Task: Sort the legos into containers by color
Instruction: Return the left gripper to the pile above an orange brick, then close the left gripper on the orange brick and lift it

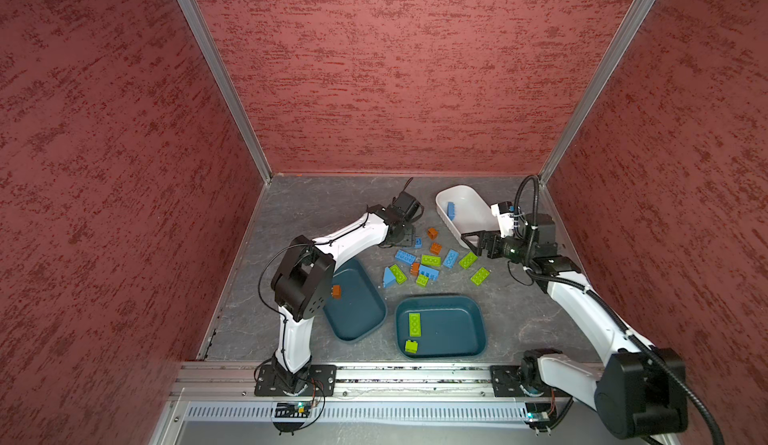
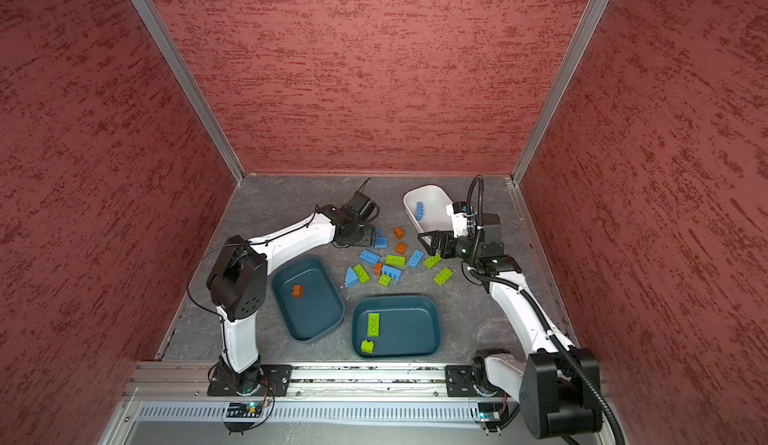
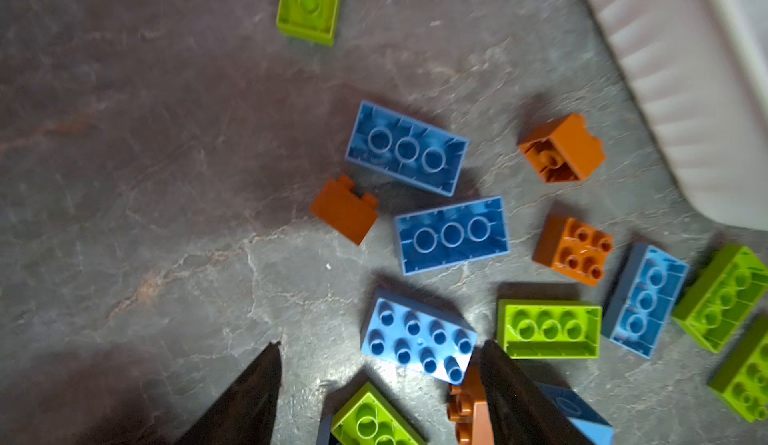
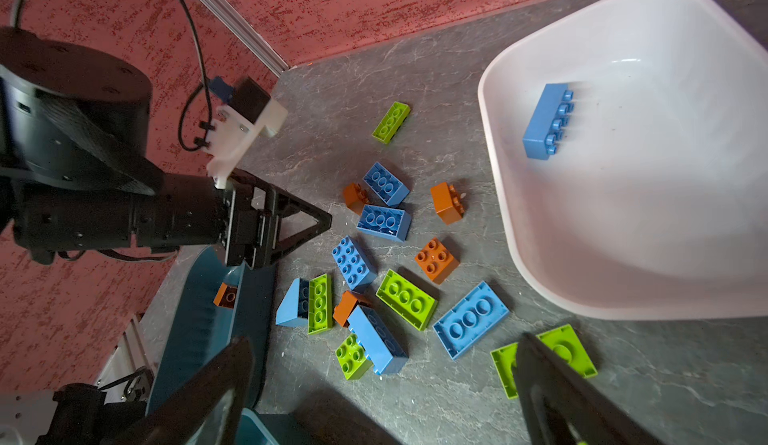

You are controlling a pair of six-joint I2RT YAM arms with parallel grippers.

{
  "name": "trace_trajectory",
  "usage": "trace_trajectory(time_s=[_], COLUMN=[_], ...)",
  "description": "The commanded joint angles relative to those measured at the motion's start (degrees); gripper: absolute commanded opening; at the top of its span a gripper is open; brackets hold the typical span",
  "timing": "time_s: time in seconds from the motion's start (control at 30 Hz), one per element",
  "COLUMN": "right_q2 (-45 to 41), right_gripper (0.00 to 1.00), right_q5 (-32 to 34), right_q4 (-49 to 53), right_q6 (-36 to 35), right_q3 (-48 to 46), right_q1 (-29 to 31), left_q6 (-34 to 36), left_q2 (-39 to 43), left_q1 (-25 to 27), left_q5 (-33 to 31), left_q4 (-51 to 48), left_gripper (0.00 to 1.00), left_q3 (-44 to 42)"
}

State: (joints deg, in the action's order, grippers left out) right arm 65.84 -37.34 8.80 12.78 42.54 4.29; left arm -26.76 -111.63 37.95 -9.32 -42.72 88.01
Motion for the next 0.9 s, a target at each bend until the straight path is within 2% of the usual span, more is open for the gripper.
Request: trace_trajectory(time_s=[0.0, 0.1, 0.2, 0.5, 0.87], right_q2=[0.57, 0.75, 1.11, 2.08, 2.61], right_gripper=[0.98, 0.98, 0.98, 0.98, 0.98], right_q5=[-1.88, -1.90, -2.22, -2.36, -2.33], right_q4=[-2.43, -2.86, -3.74, -4.06, -4.32], right_q6=[0.42, 0.57, 0.98, 0.90, 0.85], right_q3=[-0.62, -0.72, -1.13, -1.29, -1.23], right_q1=[-0.01, 0.00, 0.11, 0.17, 0.10], left_q6=[-3.50, -6.15, -8.16, -8.68, -7.43], left_q2=[0.31, -2.45, -5.27, -11.01, -15.13], left_q1=[-0.49, -1.01, -1.91, -2.84, -4.14], left_q5=[-1.40, -2.63, -1.20, -3.36, -1.28], left_q4=[-0.23, -0.75, 0.90, 0.71, 1.93], left_gripper=[0.76, 0.74, 0.71, 0.58, 0.58], left_q3=[1.08, 3.01, 4.11, 8.18, 11.42])
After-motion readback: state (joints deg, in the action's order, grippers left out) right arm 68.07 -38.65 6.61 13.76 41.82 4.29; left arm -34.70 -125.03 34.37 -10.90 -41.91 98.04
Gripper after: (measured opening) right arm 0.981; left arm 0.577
